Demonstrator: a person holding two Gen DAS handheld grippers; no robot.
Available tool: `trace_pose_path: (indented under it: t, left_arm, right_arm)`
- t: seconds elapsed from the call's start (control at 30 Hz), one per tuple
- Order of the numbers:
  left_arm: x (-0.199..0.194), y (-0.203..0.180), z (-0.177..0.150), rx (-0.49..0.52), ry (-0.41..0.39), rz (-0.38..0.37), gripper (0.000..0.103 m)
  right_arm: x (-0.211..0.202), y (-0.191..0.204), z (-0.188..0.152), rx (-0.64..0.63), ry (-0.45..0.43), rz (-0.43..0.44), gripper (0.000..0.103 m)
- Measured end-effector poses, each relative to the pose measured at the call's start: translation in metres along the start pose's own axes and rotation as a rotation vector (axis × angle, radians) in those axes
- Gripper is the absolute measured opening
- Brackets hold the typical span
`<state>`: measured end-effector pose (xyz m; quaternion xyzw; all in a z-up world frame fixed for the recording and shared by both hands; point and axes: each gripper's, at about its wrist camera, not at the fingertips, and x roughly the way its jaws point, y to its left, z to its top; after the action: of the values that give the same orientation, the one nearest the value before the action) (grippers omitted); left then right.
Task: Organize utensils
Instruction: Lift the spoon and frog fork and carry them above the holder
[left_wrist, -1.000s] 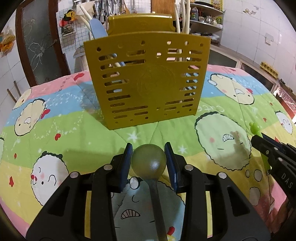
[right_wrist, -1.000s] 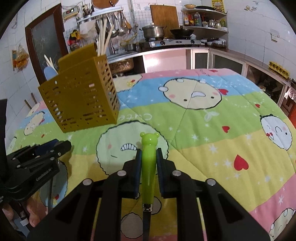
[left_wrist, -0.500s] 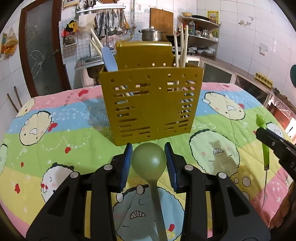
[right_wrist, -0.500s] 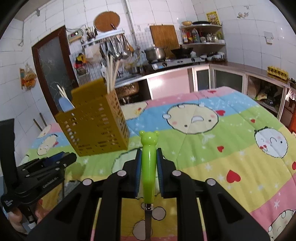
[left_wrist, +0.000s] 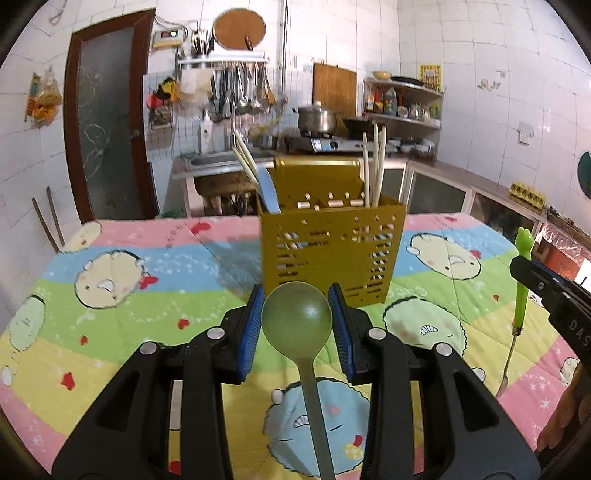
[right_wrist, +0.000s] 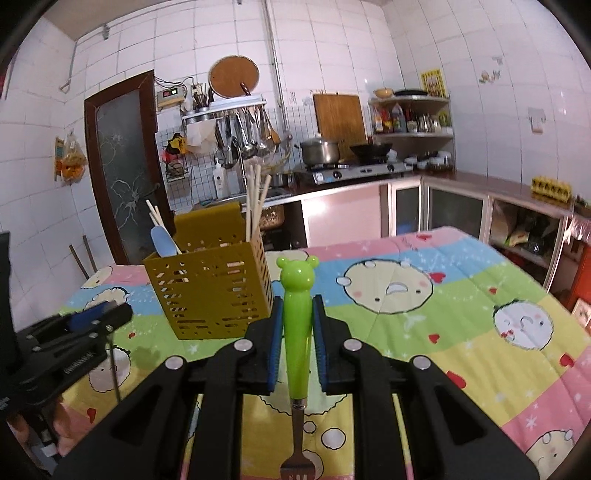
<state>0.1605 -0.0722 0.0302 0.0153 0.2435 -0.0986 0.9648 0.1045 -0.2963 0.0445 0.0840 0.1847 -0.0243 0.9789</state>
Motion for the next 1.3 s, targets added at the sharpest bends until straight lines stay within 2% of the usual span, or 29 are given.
trace_pose_path:
  t: [0.1, 0.33, 0.73, 1.0, 1.3]
  left_arm:
    - [-0.012, 0.006, 0.001, 0.008, -0.046, 0.018, 0.034]
    - [-0.022, 0.021, 0.005, -0.007, -0.099, 0.03, 0.034]
    - [-0.025, 0.028, 0.03, -0.031, -0.175, -0.005, 0.034]
    - [-0.034, 0.032, 0.075, -0.049, -0.269, -0.01, 0.035]
    - [-0.023, 0.03, 0.147, -0.055, -0.452, 0.062, 0.035]
  right_arm:
    - [-0.005, 0.009, 0.002, -0.026, -0.017, -0.014, 0.016]
    - [-0.013, 0.022, 0.01, -0.077, -0.043, -0.045, 0.016]
    - [-0.016, 0.024, 0.03, -0.1, -0.058, -0.038, 0.016]
    - [-0.016, 0.033, 0.06, -0.112, -0.096, -0.006, 0.016]
    - [-0.011, 0.056, 0.128, -0.129, -0.209, 0.027, 0.016]
